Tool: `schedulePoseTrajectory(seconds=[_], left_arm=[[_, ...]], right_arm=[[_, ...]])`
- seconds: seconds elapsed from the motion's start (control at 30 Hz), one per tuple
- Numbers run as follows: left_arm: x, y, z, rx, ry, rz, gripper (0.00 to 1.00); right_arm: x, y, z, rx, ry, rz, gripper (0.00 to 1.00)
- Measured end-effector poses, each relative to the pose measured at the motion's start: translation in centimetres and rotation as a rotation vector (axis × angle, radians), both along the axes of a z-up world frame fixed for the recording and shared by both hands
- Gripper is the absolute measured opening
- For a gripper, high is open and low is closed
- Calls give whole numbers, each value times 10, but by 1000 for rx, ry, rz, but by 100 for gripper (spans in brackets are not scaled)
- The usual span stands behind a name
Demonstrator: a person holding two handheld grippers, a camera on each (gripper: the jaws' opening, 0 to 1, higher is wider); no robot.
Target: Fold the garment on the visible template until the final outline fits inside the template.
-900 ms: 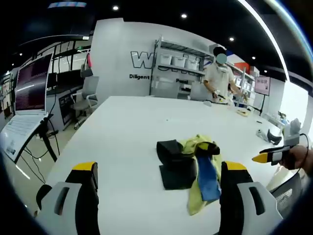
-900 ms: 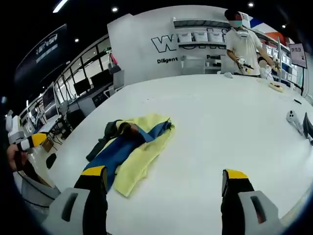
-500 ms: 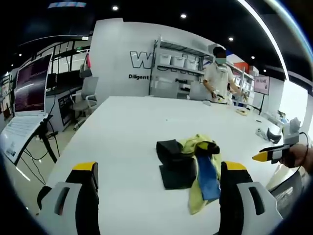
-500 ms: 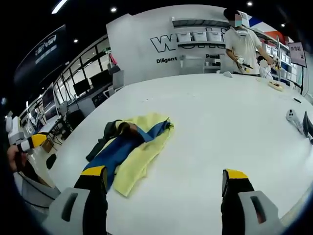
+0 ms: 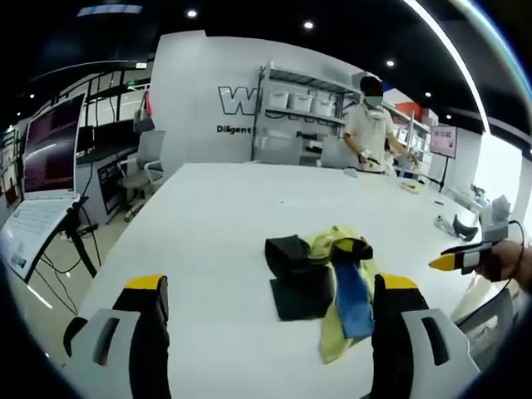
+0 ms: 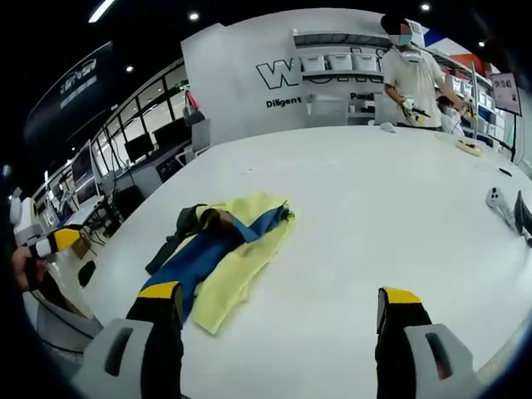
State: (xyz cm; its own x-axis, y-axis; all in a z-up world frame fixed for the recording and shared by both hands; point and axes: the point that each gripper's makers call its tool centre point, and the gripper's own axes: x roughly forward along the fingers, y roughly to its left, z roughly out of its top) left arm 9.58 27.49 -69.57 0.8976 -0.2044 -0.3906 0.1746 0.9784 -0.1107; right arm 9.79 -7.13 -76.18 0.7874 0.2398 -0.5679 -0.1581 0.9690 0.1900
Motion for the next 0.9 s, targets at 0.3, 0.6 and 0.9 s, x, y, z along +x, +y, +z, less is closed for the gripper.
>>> schedulePoseTrajectory(seconds=[0.3,0.6,0.9], left_arm=[[5,-4,8,4,-16,-17,95],[14,-7,11,34,-43,-48,92],[38,-17,21,74,-80,-124,90]], right_arm=[[10,0,12,-18,-28,7,95],[27,12,28,-13,-112,51,94],[44,21,30,-57,-126,112,92]])
